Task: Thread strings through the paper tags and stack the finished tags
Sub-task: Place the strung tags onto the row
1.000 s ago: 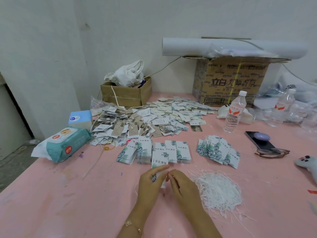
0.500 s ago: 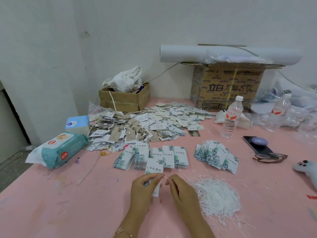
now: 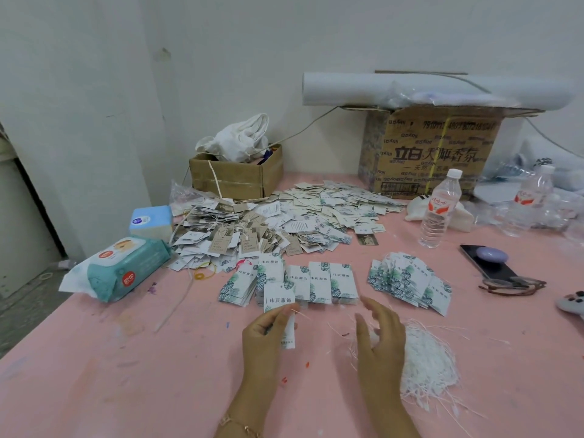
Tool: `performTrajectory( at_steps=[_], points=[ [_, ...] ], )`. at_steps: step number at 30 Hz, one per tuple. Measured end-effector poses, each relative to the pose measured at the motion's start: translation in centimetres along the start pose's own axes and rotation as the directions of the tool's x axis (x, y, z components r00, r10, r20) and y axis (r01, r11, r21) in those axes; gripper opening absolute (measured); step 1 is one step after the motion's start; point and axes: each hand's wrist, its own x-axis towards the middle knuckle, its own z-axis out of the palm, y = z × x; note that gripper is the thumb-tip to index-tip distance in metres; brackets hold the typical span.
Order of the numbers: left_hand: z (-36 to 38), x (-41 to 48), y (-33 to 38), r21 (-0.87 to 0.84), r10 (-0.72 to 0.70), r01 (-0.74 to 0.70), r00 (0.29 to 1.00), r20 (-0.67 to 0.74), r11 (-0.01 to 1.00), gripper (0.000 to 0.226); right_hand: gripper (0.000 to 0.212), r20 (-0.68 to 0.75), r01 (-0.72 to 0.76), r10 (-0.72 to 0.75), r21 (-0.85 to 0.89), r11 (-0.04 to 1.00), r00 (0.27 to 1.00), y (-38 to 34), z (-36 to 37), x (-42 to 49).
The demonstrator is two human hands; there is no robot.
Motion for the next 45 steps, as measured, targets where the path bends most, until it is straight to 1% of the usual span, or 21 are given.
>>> performTrajectory(
  at_steps=[1, 3, 4, 6, 8, 10, 12, 14, 17, 19, 21, 25, 27, 30, 33, 34, 36, 38, 41, 45],
  points=[
    [0.1, 0.0, 0.0, 0.028, 0.013, -0.014, 1.0, 0.022, 1.0, 0.01, 0.026, 0.017, 0.069, -0.068, -0.067, 0.995, 0.998, -0.1, -0.1, -0.1],
    [0.4, -0.2, -0.1, 0.096, 0.039, -0.046, 0.997, 0.071, 0.994, 0.014, 0.031, 0.119, 0.213, -0.198, -0.131, 0.968, 0.973, -0.2, -0.1, -0.3],
    [0.6, -0.3, -0.1, 0.127, 0.049, -0.06, 0.994, 0.095, 0.99, 0.016, 0.032, 0.189, 0.264, -0.237, -0.129, 0.956, 0.953, -0.3, 0.0, -0.4],
    [0.9, -0.6, -0.2, 0.179, 0.063, -0.088, 0.988, 0.14, 0.98, 0.018, 0.028, 0.305, 0.303, -0.263, -0.088, 0.949, 0.915, -0.4, 0.4, -0.5],
    [1.1, -0.7, -0.3, 0.211, 0.078, -0.12, 0.978, 0.194, 0.97, 0.017, 0.02, 0.331, 0.281, -0.253, -0.038, 0.959, 0.909, -0.5, 0.7, -0.6],
    [1.3, -0.9, -0.4, 0.244, 0.086, -0.145, 0.968, 0.236, 0.959, 0.019, 0.012, 0.292, 0.223, -0.221, 0.027, 0.974, 0.931, -0.5, 0.7, -0.5],
    [1.4, -1.0, -0.4, 0.265, 0.097, -0.161, 0.966, 0.24, 0.951, 0.028, 0.008, 0.26, 0.185, -0.2, 0.083, 0.979, 0.945, -0.5, 0.6, -0.4],
    [1.4, -1.0, -0.3, 0.267, 0.104, -0.168, 0.965, 0.24, 0.949, 0.029, 0.011, 0.265, 0.152, -0.176, 0.111, 0.982, 0.948, -0.6, 0.5, -0.4],
    [1.6, -1.1, 0.0, 0.261, 0.101, -0.171, 0.96, 0.263, 0.95, 0.016, 0.021, 0.294, 0.12, -0.15, 0.118, 0.986, 0.944, -0.8, 0.6, -0.4],
    [1.5, -1.2, 0.1, 0.242, 0.1, -0.171, 0.955, 0.281, 0.955, 0.02, 0.024, 0.321, 0.119, -0.155, 0.128, 0.985, 0.934, -0.9, 0.7, -0.4],
    [1.4, -1.2, 0.1, 0.244, 0.104, -0.181, 0.949, 0.298, 0.953, 0.022, 0.023, 0.337, 0.108, -0.147, 0.131, 0.985, 0.93, -0.8, 0.9, -0.3],
    [1.3, -1.0, -0.1, 0.262, 0.086, -0.166, 0.953, 0.291, 0.951, 0.021, 0.027, 0.295, 0.066, -0.104, 0.137, 0.988, 0.95, -0.4, 0.7, -0.1],
    [1.3, -1.1, -0.2, 0.276, 0.088, -0.171, 0.953, 0.289, 0.946, 0.024, 0.027, 0.282, 0.058, -0.098, 0.146, 0.988, 0.954, -0.3, 0.7, -0.1],
    [1.3, -1.3, 0.0, 0.283, 0.094, -0.184, 0.948, 0.303, 0.941, 0.018, 0.026, 0.262, 0.054, -0.091, 0.142, 0.988, 0.961, -0.3, 0.7, 0.0],
    [1.4, -1.4, 0.2, 0.266, 0.127, -0.2, 0.955, 0.266, 0.943, 0.02, 0.018, 0.298, 0.029, -0.078, 0.166, 0.986, 0.951, -0.5, 0.8, 0.0],
    [1.4, -1.3, 0.2, 0.255, 0.134, -0.203, 0.956, 0.262, 0.945, 0.023, 0.021, 0.326, 0.02, -0.075, 0.168, 0.986, 0.942, -0.6, 0.9, 0.0],
    [1.2, -1.2, 0.1, 0.255, 0.14, -0.218, 0.946, 0.293, 0.942, 0.026, 0.031, 0.357, 0.049, -0.099, 0.146, 0.988, 0.929, -0.5, 1.0, -0.1],
    [1.0, -1.3, -0.1, 0.286, 0.149, -0.25, 0.931, 0.333, 0.925, 0.027, 0.031, 0.347, 0.071, -0.11, 0.123, 0.99, 0.931, -0.4, 1.0, -0.2],
    [0.6, -1.2, -0.4, 0.353, 0.185, -0.311, 0.919, 0.348, 0.882, 0.028, 0.027, 0.319, 0.04, -0.086, 0.149, 0.988, 0.944, -0.3, 0.7, -0.1],
    [0.7, -1.3, -0.2, 0.367, 0.173, -0.305, 0.921, 0.35, 0.879, 0.023, 0.023, 0.321, -0.018, -0.032, 0.15, 0.989, 0.947, -0.6, 0.5, -0.1]
  ],
)
